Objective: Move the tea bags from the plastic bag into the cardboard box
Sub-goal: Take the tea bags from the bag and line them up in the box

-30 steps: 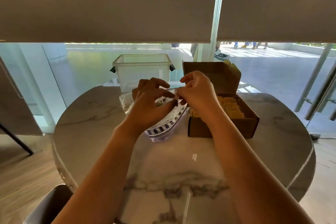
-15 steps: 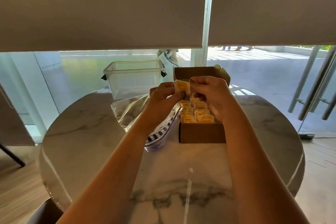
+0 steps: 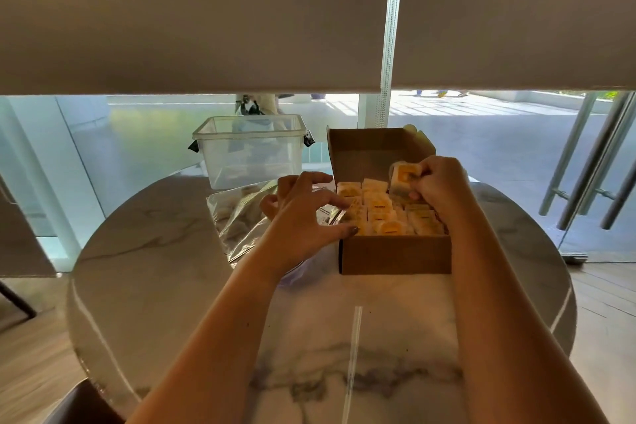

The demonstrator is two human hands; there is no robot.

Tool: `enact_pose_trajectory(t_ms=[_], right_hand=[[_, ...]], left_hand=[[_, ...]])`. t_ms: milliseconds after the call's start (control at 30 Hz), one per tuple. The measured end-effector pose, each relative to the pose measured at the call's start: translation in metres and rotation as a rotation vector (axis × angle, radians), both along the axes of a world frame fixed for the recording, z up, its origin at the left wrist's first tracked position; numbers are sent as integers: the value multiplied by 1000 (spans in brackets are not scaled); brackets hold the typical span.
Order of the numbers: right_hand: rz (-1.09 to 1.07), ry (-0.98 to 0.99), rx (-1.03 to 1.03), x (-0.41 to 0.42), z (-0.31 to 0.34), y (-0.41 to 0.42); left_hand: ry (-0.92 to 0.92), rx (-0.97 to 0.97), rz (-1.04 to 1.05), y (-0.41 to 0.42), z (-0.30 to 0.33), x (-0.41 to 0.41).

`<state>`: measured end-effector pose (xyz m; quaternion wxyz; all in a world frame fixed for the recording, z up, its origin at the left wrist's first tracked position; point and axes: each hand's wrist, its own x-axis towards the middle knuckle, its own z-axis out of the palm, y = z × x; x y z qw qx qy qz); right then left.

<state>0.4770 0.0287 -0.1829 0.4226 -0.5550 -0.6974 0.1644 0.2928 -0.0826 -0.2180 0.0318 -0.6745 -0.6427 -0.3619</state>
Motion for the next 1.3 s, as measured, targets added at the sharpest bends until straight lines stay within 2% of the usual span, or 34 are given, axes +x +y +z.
enact_pose_trajectory(t_ms=[167,367,500,600,700,767,833,933,1000,1033,1133,1200,1300], right_hand=[[-30,-199,-102,-7,-10,19],[-89,-185,-49,-24,-21,36],[-127,-186,-60,-25,-28,42],[-129,-191,-42,-18,-25,38],[-113,-173,68,-13,-15,19],[-41,-145,147,-20,-2,-2],[146,-62,133,-31,13,-29],[613,15,-139,-54,29,-74],[808,-129,-260,-74,27,-92],[825,-267,-249,-87,20,-94],[706,-674,-91,-131,-7,-78],[651,-808,-90,-158,-23,-64],[600,-827,-57,-189,-37,-43]], left_hand=[[16,-5,-3,1,0,-1],[-12,-29,-33,0,-2,-2],[34,-34,-106,-8,9,-10],[-80,-47,-108,-20,17,-27],[-174,-111,-59,-32,16,-46],[-214,-85,-25,-35,13,-56],[-272,39,9,-35,11,-61],[-365,225,35,-36,14,-60],[-358,323,33,-36,15,-60],[-353,359,31,-38,15,-60],[-379,416,24,-38,17,-58],[-415,442,19,-39,19,-58],[-424,490,0,-38,21,-60]])
